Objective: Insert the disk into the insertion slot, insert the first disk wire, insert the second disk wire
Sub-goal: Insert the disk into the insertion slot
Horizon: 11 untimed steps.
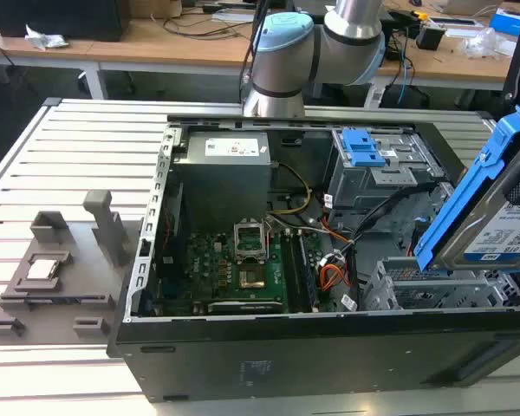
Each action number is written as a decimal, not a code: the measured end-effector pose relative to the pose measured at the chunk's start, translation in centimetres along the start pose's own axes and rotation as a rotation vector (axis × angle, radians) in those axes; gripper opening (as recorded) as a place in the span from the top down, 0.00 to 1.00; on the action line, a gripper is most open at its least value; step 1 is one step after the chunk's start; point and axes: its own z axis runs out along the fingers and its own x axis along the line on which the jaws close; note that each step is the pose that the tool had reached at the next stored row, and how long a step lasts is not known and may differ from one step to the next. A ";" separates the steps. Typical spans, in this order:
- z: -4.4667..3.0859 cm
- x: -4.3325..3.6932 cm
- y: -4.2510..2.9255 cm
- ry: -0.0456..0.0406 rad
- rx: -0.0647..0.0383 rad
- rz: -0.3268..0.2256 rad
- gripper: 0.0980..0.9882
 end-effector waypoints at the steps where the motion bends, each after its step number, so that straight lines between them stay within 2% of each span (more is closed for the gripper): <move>1: 0.03 0.00 0.05 -0.0016 0.000 0.000 0.70; 2: 0.38 0.00 0.08 -0.0022 0.000 0.000 0.70; 5: 0.70 -0.18 0.08 -0.0015 0.000 0.000 0.70; 11: 0.87 -1.79 0.10 0.0018 0.000 0.000 0.70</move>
